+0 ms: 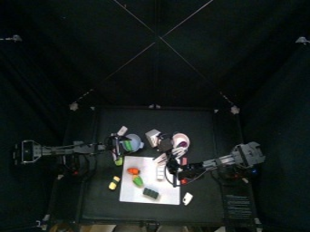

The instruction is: Grab cleaver with other hand

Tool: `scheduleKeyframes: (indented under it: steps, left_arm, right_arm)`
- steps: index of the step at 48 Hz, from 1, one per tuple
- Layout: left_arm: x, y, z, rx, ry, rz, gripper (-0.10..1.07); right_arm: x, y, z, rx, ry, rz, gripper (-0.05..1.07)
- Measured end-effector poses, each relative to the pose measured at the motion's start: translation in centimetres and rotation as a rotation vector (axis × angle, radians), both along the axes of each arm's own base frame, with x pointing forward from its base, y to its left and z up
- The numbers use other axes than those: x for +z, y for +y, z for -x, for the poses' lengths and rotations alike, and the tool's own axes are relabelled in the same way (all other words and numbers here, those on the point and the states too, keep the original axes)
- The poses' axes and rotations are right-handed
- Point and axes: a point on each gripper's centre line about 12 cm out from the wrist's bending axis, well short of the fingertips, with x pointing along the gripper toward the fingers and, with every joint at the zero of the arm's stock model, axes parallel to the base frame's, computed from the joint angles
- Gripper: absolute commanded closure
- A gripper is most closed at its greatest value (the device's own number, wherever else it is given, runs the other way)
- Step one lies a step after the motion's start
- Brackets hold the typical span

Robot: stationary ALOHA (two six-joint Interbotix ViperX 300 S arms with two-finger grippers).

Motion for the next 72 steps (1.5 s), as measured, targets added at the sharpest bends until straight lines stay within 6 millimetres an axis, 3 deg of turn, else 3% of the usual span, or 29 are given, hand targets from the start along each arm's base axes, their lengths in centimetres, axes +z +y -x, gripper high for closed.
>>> scheduleKeyframes:
  steps: [7, 23, 37, 45, 57, 72]
  left_arm:
    - [-0.1, -0.1, 0.0, -0.003, 0.003, 0.001, -0.02]
    - [0.1, -0.2, 0.0, -0.013, -0.005, -0.011, -0.02]
    - [1.1, -0.5, -0.1, -0.038, -0.055, -0.043, -0.02]
    - [1.5, -2.4, -0.5, -0.118, -0.102, -0.051, -0.02]
    - [1.7, -4.9, -0.9, -0.221, -0.126, -0.050, -0.02]
    - [2.9, -5.9, -2.8, -0.309, -0.224, -0.099, -0.02]
  right_arm:
    - [0.6, 0.0, 2.6, 0.009, -0.102, -0.004, 0.46]
    - [-2.5, 0.1, 6.6, 0.270, -0.364, -0.079, 0.46]
    - [-5.2, -0.9, 10.5, 0.460, -0.345, 0.078, 0.46]
    - [-6.5, -1.4, 12.5, 0.539, -0.329, 0.152, 0.46]
    - [-8.4, -0.7, 13.1, 0.741, -0.298, 0.222, 0.46]
    - [-8.4, -0.5, 12.3, 0.890, -0.253, 0.367, 0.46]
